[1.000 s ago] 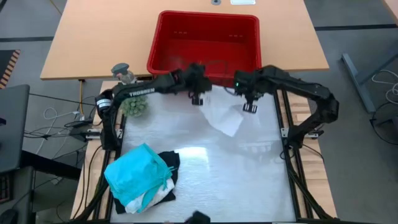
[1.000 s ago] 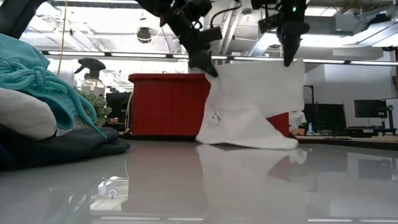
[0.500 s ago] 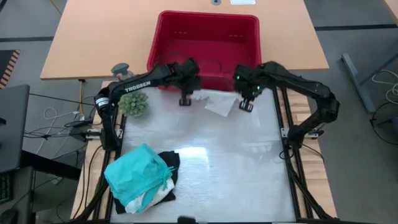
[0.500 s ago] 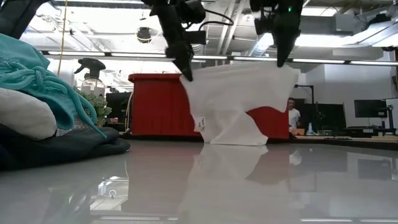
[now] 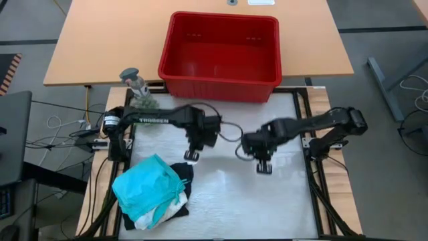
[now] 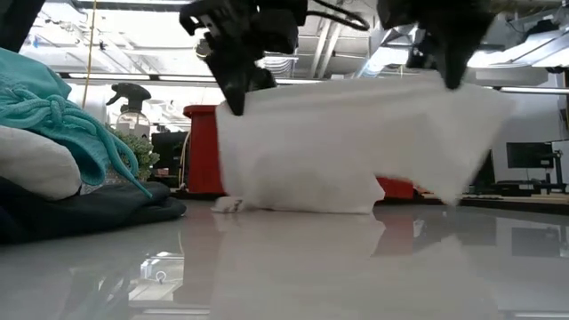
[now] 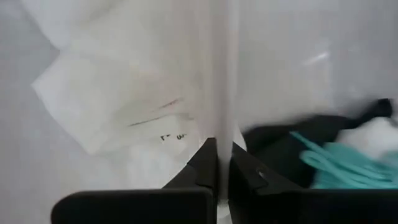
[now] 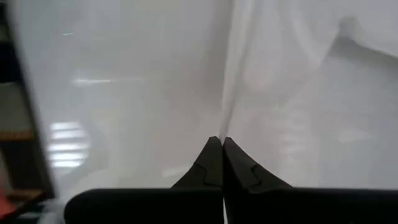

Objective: Fold Laundry from Bin
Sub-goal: Fold the white shorts

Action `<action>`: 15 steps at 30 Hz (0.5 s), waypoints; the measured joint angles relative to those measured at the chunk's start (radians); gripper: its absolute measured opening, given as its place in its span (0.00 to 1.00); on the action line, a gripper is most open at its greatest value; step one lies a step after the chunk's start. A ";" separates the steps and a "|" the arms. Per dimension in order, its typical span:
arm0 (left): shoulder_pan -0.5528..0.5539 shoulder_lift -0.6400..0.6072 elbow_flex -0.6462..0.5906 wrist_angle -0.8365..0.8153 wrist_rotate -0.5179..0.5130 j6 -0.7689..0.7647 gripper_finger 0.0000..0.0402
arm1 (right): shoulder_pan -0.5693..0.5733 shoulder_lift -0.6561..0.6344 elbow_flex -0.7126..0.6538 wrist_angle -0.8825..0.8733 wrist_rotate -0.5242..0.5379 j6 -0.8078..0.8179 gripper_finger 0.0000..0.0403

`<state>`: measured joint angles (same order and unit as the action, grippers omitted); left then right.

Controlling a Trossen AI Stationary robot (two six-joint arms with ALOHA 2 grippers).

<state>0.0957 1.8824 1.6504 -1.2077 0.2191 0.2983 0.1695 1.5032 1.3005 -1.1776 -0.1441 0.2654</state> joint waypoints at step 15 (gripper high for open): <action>-0.086 0.000 -0.334 0.240 0.286 -0.149 0.00 | 0.133 0.000 -0.239 0.414 -0.163 0.067 0.09</action>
<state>0.0096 1.8824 1.3161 -0.9676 0.5054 0.1492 0.3023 1.5032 1.0615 -0.7638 -0.3069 0.3323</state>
